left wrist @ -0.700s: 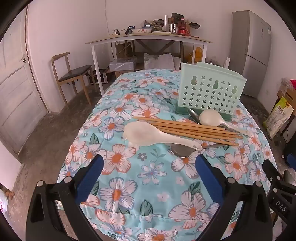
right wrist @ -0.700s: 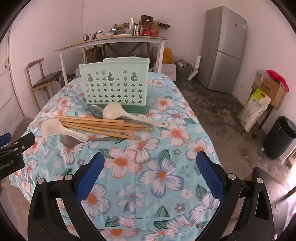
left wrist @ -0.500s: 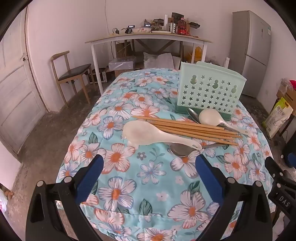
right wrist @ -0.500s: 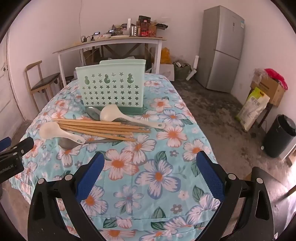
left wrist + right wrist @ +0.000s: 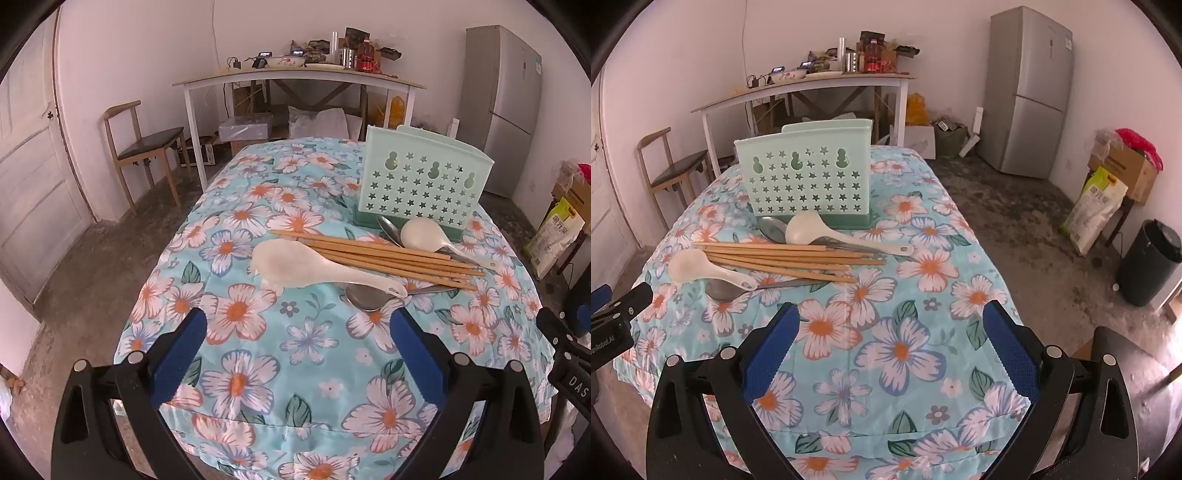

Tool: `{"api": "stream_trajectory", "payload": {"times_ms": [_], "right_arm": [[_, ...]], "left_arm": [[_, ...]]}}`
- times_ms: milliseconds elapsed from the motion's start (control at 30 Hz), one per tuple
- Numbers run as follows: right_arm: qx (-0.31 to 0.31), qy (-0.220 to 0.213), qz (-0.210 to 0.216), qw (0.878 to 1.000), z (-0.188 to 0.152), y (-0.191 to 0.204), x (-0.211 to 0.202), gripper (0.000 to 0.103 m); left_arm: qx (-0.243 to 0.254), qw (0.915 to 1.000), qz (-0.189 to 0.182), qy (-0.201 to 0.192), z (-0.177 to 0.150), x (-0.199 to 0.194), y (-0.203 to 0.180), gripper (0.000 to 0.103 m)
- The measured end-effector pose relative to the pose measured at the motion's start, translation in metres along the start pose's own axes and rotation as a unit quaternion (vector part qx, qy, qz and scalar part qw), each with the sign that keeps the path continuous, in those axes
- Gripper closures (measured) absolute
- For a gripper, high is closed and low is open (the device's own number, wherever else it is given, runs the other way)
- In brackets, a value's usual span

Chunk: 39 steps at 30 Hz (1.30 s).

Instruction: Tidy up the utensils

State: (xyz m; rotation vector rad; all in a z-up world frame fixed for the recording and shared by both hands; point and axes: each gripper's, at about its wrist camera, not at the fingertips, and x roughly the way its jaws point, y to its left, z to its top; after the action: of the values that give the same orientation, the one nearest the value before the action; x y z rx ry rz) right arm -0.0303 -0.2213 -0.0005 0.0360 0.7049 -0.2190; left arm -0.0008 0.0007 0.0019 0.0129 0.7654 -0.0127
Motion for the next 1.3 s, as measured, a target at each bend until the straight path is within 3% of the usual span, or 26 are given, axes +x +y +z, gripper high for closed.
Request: {"api": "stream_trajectory", "payload": {"times_ms": [467,1300], "right_arm": [[0.0,0.009,-0.001,1.0,-0.003,0.001,0.001,0.008],[0.005,0.017,-0.009,1.0,-0.003,-0.004,0.005,0.008]], "left_arm": [[0.0,0.9998,-0.012,0.013,-0.008,0.004,0.006,0.006],[-0.015,0.9996,0.017,0.015,-0.009,0.007,0.021,0.006]]}}
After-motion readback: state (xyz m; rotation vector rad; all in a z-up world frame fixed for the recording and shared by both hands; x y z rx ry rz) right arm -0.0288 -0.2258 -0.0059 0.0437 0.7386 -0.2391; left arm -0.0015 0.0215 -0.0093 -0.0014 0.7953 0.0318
